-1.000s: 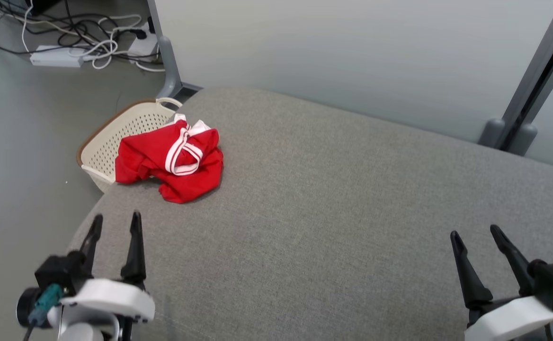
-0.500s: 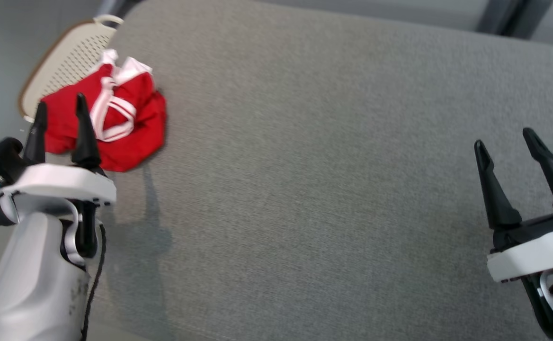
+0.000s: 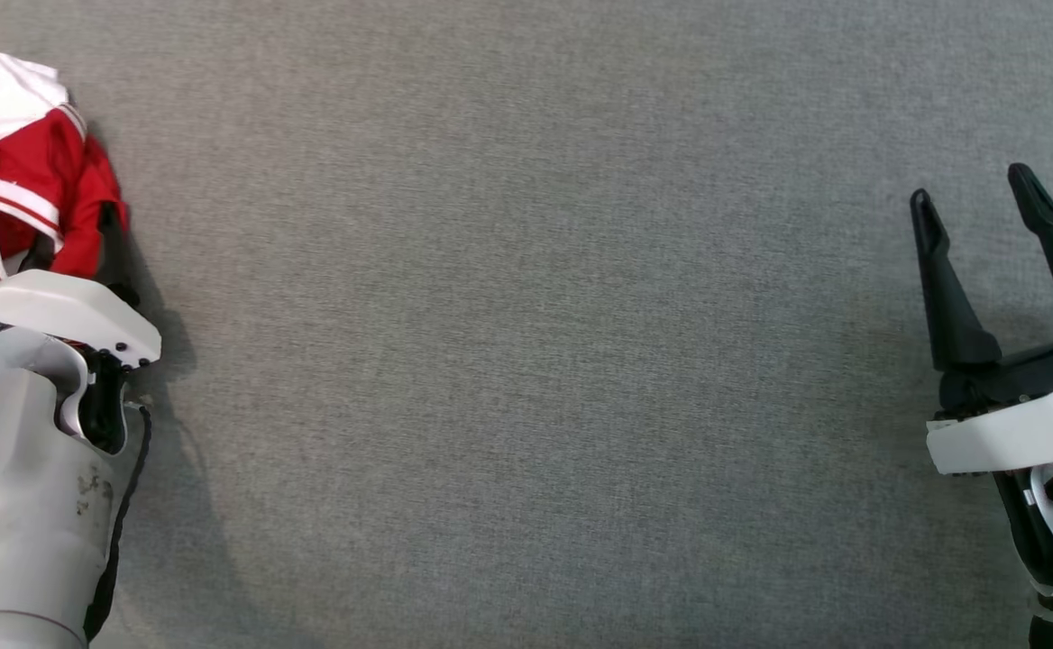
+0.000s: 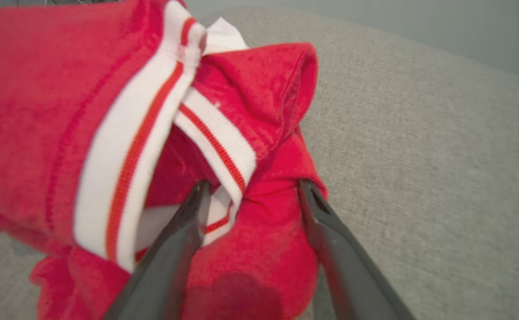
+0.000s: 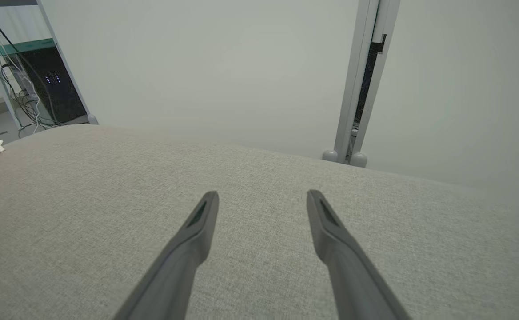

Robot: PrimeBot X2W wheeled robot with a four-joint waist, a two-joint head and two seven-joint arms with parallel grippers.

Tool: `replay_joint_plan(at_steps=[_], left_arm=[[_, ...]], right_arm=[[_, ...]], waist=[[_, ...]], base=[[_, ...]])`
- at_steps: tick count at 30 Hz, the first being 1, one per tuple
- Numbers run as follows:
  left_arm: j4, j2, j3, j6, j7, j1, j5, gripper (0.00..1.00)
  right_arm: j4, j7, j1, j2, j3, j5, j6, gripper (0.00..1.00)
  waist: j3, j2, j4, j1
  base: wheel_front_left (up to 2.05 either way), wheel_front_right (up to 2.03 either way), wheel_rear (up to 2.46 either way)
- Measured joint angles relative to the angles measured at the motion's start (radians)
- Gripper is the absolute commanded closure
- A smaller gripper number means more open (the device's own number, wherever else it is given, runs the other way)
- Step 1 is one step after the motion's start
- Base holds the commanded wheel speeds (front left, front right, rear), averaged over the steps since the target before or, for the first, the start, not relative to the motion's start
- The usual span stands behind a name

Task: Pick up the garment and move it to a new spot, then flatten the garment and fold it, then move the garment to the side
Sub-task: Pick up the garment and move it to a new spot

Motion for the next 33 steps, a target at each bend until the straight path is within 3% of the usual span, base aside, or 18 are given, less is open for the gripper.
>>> replay_joint_plan(at_steps=[3, 4, 5, 6, 13, 20, 33], left_arm=[[0.046, 0.006, 0.002, -0.001, -0.012, -0.030, -0.006, 0.00], [0.058, 0.008, 0.003, -0.005, -0.019, -0.035, -0.007, 0.53], [0.067, 0.009, 0.004, -0.009, -0.028, -0.038, -0.010, 0.97], [0.074, 0.009, 0.006, -0.011, -0.036, -0.039, -0.010, 1.00], [0.059, 0.012, 0.032, -0.026, -0.065, -0.004, -0.018, 1.00], [-0.189, 0.008, 0.119, 0.002, -0.066, 0.170, 0.046, 1.00], [-0.570, -0.087, 0.157, 0.019, -0.066, 0.520, 0.180, 1.00]], right_arm=[[0.006, -0.023, -0.007, 0.003, -0.002, 0.007, 0.000, 0.00], [0.010, -0.028, -0.010, 0.005, -0.002, 0.007, 0.000, 0.00], [0.014, -0.034, -0.013, 0.006, -0.004, 0.010, 0.000, 0.00], [0.019, -0.040, -0.015, 0.006, -0.004, 0.011, 0.000, 0.00], [0.077, -0.090, -0.021, 0.020, 0.003, 0.021, 0.000, 0.00], [0.155, -0.154, -0.001, 0.035, 0.021, 0.035, 0.000, 0.00], [0.271, -0.220, 0.073, 0.065, 0.066, 0.055, 0.000, 0.00]], waist=[[0.013, -0.0001, -0.015, 0.0000], [0.015, 0.0000, -0.018, 0.0000], [0.015, 0.0000, -0.020, 0.0001], [0.013, 0.0000, -0.021, 0.0001], [-0.020, 0.0000, -0.037, 0.0001], [-0.089, 0.0000, -0.059, 0.0001], [-0.277, 0.0000, -0.122, 0.0001]], base=[[0.00, 0.00, 0.00], [0.00, 0.00, 0.00], [0.00, 0.00, 0.00], [0.00, 0.00, 0.00], [0.00, 0.00, 0.00], [0.00, 0.00, 0.00], [0.00, 0.00, 0.00]])
